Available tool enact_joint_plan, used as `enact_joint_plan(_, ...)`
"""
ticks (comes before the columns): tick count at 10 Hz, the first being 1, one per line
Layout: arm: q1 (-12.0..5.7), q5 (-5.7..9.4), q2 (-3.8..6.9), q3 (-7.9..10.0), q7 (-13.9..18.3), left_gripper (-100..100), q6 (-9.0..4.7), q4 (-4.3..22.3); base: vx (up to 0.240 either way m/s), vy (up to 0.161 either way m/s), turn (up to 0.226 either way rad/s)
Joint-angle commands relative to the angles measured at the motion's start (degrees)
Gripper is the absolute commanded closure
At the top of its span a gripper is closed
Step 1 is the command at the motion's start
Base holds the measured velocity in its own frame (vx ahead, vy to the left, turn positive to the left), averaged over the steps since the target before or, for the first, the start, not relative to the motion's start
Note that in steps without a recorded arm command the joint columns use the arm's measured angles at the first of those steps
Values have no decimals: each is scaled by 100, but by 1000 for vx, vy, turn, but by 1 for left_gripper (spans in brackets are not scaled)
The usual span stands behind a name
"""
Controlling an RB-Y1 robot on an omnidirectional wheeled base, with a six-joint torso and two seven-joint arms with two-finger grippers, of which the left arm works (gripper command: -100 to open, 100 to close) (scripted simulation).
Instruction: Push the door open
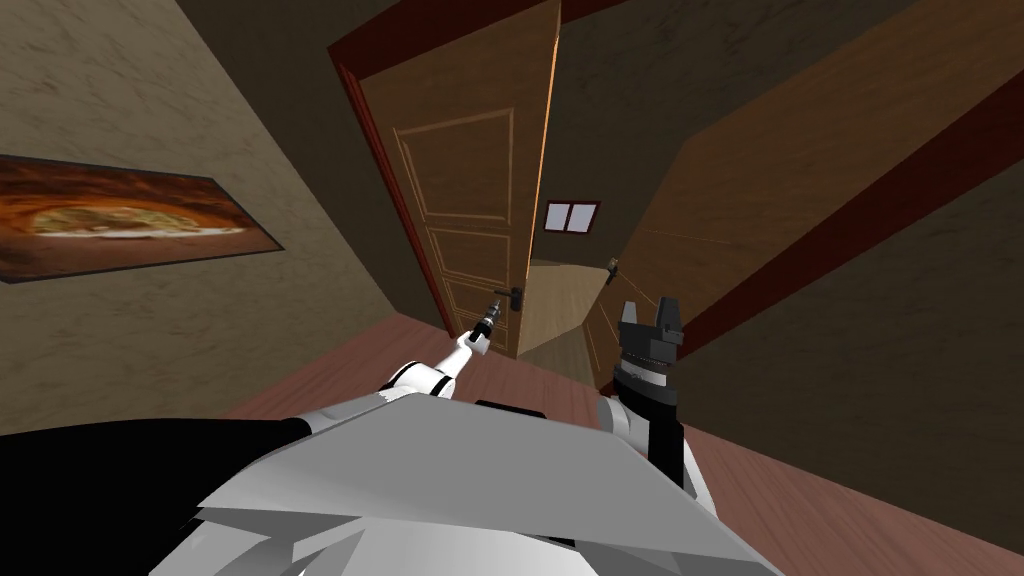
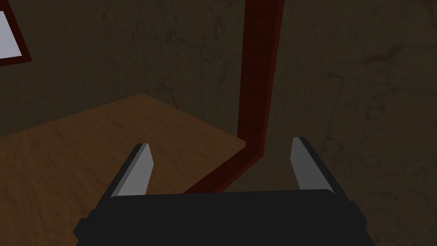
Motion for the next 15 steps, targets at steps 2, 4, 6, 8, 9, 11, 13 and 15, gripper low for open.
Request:
enact_joint_plan(2, 3, 12, 56, 30, -17, -100, 13, -7, 220, -39, -27)
enact_joint_plan(4, 0, 23, 64, 52, -25, -100, 14, 4, 195, -46, -23)
enact_joint_plan(6, -3, 35, 27, 77, -33, -100, 15, 17, 193, -38, -26)
enact_joint_plan(8, 2, 36, 19, 76, -29, -100, 14, 13, 138, -32, -11)
enact_joint_plan(9, 2, 36, 19, 76, -29, 100, 14, 13, -13, 1, 3)
enact_joint_plan(11, 2, 36, 19, 76, -29, 100, 14, 13, -19, 7, -12)
enact_joint_plan(13, 2, 36, 19, 76, -29, 100, 14, 13, 0, 0, 0)
enact_joint_plan(15, -20, 58, 62, 136, -51, 100, 15, 1, 46, -17, 8)
